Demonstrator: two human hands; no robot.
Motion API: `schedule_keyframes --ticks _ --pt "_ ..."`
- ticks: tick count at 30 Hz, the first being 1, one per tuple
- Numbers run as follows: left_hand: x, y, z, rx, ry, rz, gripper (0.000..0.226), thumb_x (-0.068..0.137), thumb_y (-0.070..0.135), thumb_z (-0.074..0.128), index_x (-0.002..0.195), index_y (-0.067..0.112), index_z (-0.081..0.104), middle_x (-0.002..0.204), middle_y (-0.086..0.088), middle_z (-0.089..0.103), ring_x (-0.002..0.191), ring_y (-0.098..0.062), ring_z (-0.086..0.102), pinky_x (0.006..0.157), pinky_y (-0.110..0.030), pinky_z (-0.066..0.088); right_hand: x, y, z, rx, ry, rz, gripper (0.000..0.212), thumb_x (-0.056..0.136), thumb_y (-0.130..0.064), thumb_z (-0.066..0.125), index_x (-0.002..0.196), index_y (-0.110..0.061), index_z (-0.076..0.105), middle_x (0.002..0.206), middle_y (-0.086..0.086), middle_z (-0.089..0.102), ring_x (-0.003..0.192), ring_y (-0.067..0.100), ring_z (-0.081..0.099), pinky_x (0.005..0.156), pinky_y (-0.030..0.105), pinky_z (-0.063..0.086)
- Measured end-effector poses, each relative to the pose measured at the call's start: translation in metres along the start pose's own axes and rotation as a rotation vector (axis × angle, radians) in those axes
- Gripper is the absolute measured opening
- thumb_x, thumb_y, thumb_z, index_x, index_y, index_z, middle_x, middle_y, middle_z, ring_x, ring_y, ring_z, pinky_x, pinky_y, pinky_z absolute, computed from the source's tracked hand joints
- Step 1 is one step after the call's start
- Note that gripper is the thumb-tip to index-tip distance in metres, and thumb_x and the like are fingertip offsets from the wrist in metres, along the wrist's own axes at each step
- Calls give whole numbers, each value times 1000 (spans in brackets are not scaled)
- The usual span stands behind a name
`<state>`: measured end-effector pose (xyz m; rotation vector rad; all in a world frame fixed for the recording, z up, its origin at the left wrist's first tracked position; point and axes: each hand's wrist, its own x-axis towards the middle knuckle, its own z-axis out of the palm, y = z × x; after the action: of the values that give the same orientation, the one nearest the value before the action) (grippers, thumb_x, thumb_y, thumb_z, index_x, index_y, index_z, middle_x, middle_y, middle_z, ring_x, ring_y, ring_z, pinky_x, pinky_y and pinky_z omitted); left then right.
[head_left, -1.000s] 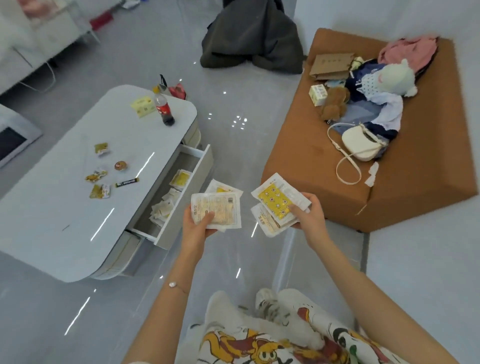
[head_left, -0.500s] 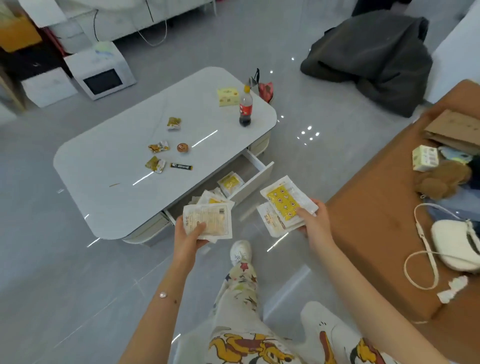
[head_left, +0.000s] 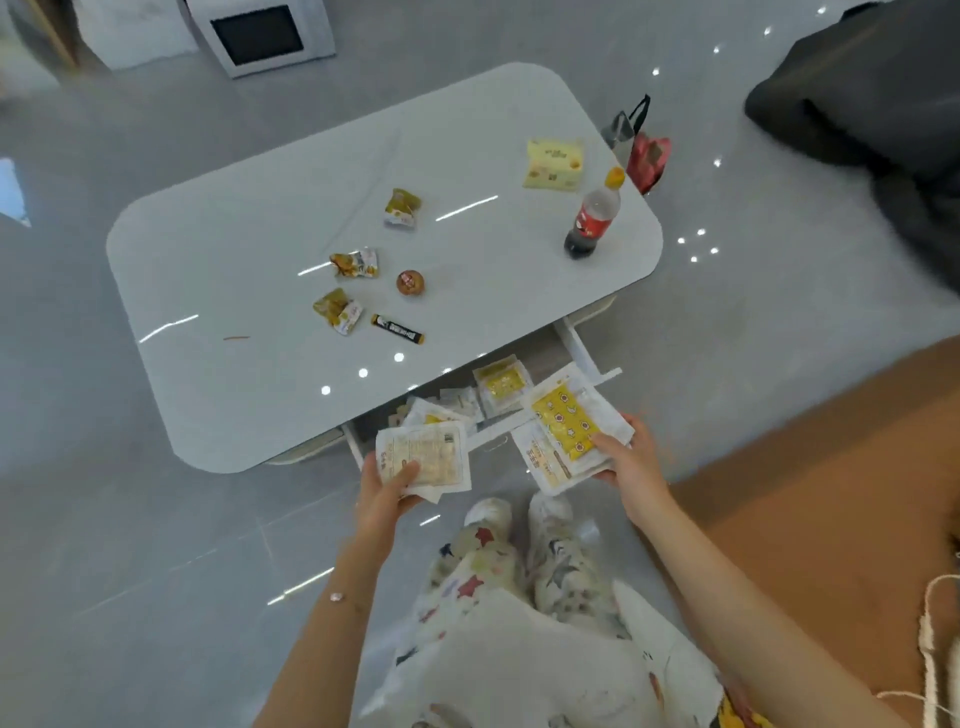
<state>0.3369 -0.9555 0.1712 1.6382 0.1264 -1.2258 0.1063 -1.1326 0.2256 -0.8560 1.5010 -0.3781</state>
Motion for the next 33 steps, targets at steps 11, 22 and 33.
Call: schedule_keyframes --ticks 11,22,33 --pt "213 -133 3 -106 279 -152 42 88 12 66 125 17 47 121 -10 60 109 -28 63 86 -40 55 284 96 108 -329 -212 175 32 93 -3 54 121 -18 45 102 2 61 83 14 63 57 25 52" --pt "347 -194 -10 -38 335 -236 40 90 15 65 123 20 43 113 -5 60 87 -20 66 77 -38 58 421 201 159 -414 -171 193 47 87 -5 61 130 -15 47 121 8 60 105 29 62 89 47 54" --pt "204 -86 1 632 369 64 53 89 28 64 137 20 42 134 -6 50 124 -24 47 101 -39 43 275 73 142 -1159 -339 -492 48 86 -20 63 132 -20 51 131 2 56 119 24 53 96 36 47"
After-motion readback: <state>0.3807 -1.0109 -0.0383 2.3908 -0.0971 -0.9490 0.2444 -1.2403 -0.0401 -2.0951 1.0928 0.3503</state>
